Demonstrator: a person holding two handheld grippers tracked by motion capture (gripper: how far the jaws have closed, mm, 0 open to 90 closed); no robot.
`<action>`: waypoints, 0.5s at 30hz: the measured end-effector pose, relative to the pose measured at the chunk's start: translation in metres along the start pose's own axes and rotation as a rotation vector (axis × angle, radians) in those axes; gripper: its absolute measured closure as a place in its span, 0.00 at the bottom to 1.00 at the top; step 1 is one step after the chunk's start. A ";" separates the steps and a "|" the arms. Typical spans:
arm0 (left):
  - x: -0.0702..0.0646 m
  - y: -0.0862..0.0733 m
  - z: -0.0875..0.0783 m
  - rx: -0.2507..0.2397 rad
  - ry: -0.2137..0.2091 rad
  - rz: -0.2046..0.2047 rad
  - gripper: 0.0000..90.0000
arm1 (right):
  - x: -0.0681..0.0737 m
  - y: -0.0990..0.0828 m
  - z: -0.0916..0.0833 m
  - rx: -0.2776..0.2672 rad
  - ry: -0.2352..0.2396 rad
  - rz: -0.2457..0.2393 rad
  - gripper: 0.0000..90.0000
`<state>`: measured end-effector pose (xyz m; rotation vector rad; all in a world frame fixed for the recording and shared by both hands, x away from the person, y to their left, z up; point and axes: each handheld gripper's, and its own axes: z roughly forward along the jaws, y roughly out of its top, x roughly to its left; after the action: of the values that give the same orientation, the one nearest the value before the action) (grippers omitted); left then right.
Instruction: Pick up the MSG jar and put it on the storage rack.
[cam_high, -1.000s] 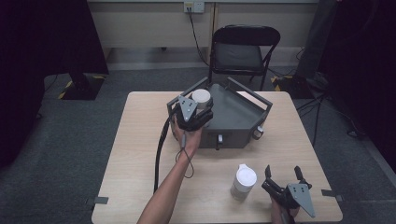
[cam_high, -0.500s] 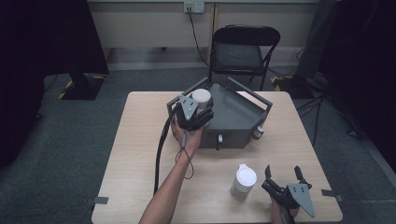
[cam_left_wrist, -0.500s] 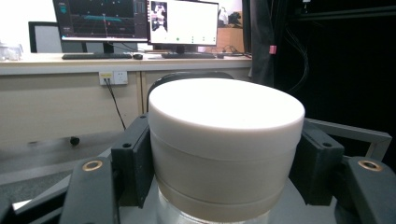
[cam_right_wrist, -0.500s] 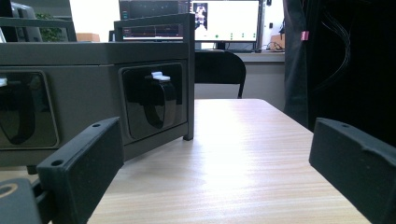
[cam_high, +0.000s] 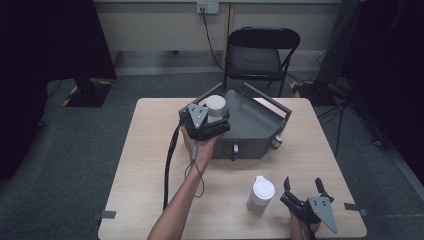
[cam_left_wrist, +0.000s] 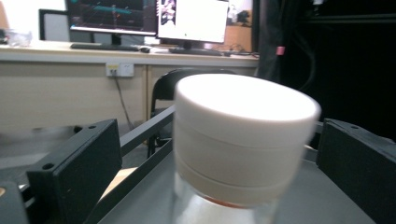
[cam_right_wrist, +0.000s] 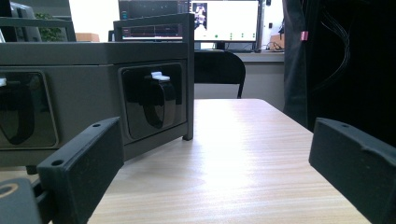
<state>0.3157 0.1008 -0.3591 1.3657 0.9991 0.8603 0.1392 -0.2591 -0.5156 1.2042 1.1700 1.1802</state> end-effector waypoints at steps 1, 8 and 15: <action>-0.001 0.000 -0.001 0.002 0.003 0.009 0.00 | 0.000 0.000 0.000 0.000 0.000 0.000 0.02; 0.000 -0.004 -0.008 -0.006 0.011 0.022 0.00 | 0.000 0.000 0.000 0.000 -0.001 0.000 0.02; -0.001 -0.008 -0.018 -0.030 0.016 0.030 0.00 | 0.000 0.000 0.000 0.000 -0.002 0.000 0.02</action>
<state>0.2985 0.1061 -0.3659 1.3530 0.9767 0.9062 0.1393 -0.2588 -0.5155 1.2054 1.1687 1.1790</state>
